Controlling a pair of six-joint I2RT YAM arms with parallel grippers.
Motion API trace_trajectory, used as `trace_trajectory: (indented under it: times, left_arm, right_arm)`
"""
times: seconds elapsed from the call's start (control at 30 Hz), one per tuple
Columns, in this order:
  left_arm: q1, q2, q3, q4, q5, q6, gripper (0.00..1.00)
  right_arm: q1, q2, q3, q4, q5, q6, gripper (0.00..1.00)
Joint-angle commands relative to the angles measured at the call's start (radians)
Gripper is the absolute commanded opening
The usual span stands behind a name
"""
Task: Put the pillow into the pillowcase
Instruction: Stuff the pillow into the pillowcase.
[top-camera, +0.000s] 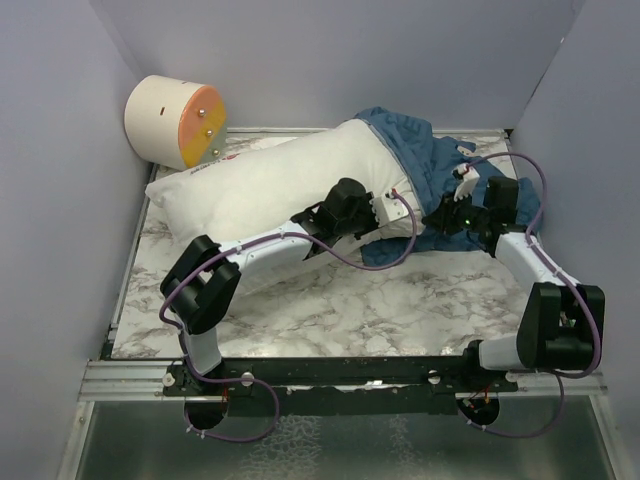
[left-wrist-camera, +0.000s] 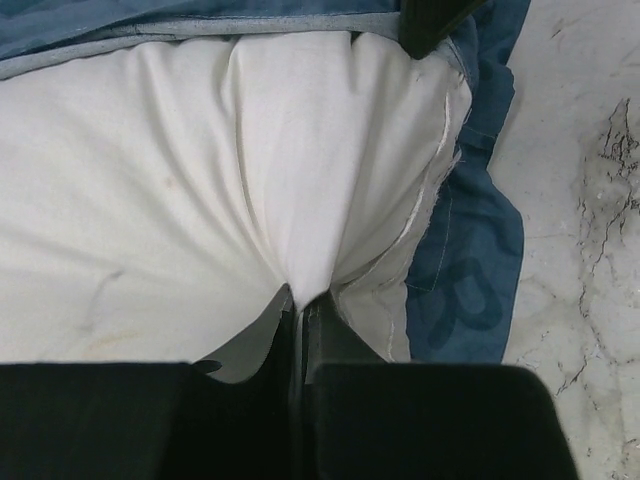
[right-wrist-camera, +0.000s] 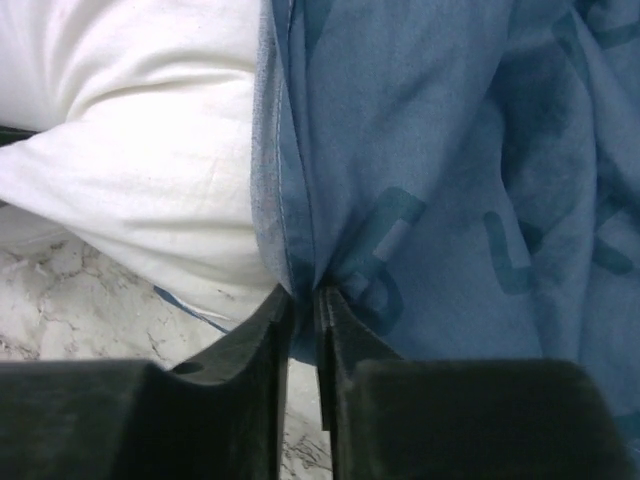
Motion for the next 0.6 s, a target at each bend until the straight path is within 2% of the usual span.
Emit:
trace_trajectory:
  times: [0.0, 0.13, 0.27, 0.37, 0.5, 0.57]
  left_arm:
    - [0.002, -0.026, 0.015, -0.077, 0.068, -0.048, 0.0]
    - [0.002, -0.008, 0.038, -0.093, 0.061, -0.095, 0.0]
    - [0.014, 0.021, 0.079, -0.109, 0.031, -0.173, 0.0]
    - [0.068, 0.028, 0.132, -0.062, 0.081, -0.324, 0.0]
    - [0.16, 0.069, 0.253, 0.023, 0.268, -0.633, 0.0]
    - [0.179, 0.091, 0.31, 0.076, 0.326, -0.759, 0.0]
  right_arm:
    - [0.004, -0.014, 0.038, -0.022, -0.099, -0.034, 0.1]
    - [0.004, -0.103, 0.024, -0.028, -0.345, -0.087, 0.01]
    - [0.013, -0.173, 0.026, 0.014, -0.578, -0.083, 0.01]
    - [0.065, -0.152, 0.093, 0.058, -0.567, -0.021, 0.01]
    - [0.123, 0.033, 0.374, -0.1, -0.493, 0.021, 0.01]
    - [0.138, 0.1, 0.411, -0.108, -0.489, 0.073, 0.01]
